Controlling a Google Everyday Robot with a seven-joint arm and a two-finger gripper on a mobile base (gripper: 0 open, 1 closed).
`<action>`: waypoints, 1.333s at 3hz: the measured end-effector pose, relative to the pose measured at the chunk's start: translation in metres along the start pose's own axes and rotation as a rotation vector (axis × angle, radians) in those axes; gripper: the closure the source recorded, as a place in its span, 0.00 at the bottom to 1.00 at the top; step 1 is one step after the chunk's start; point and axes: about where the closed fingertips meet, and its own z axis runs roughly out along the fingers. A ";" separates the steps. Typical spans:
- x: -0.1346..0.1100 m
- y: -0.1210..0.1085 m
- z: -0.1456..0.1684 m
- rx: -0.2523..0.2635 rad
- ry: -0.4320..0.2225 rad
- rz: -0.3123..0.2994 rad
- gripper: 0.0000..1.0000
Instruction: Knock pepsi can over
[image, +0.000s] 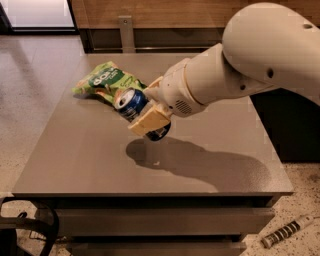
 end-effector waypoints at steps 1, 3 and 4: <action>0.007 -0.002 0.005 0.027 0.119 -0.003 1.00; 0.023 -0.008 0.023 0.031 0.298 -0.004 1.00; 0.029 -0.010 0.034 0.011 0.376 -0.010 1.00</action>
Offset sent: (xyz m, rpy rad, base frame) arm 0.0153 -0.0073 -0.0323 -0.3235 0.0474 -0.1215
